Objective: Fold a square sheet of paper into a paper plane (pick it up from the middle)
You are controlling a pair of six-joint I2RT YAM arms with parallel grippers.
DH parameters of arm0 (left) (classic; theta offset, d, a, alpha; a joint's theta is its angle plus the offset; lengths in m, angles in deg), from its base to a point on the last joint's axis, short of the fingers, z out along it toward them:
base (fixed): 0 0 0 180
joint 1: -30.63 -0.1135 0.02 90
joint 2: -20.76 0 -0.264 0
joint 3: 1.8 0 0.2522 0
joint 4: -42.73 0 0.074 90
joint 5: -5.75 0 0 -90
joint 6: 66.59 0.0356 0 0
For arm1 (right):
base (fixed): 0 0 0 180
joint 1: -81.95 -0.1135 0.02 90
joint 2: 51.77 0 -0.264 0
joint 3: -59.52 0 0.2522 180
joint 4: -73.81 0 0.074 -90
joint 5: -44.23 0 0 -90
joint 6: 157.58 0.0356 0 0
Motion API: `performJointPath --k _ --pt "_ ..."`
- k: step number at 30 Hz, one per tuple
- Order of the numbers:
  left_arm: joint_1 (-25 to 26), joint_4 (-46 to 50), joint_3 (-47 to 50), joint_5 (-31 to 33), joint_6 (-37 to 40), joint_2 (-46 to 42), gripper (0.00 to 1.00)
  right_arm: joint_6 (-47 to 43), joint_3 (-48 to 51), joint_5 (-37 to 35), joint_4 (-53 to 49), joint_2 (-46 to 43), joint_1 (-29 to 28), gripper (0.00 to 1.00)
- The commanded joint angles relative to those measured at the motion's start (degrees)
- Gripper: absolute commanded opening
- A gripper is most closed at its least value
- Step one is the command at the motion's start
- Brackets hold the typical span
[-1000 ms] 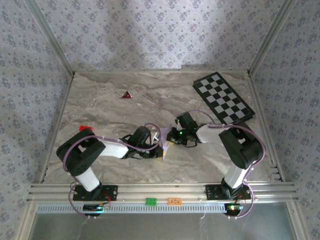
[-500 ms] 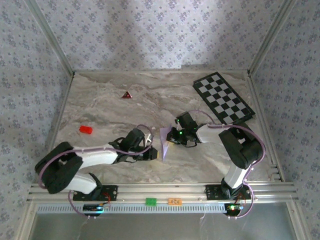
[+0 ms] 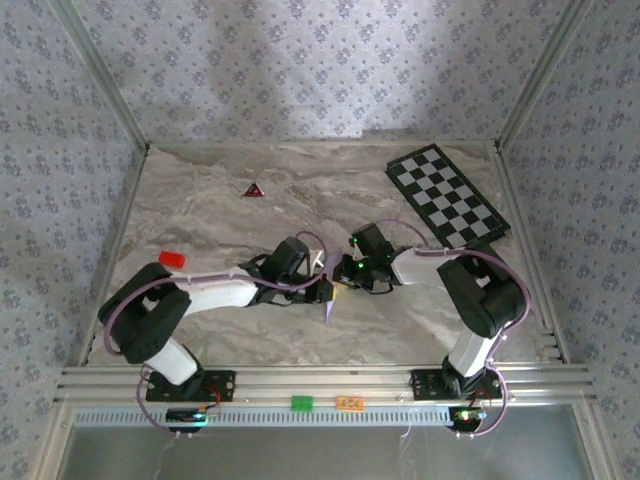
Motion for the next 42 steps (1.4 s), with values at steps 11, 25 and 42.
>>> performJointPath --k 11,25,42 --pt "0.72 2.68 -7.46 -3.74 4.23 8.72 0.0 0.09 1.67 -5.27 -8.59 3.35 -0.46 0.12" --pt "0.83 4.59 -5.12 -2.15 5.92 10.07 0.0 0.09 1.59 -5.23 -8.96 3.57 -0.39 0.12" --pt "2.16 3.89 -0.78 -0.04 5.48 8.8 0.0 0.09 1.67 -5.41 -9.18 3.7 -0.37 0.11"
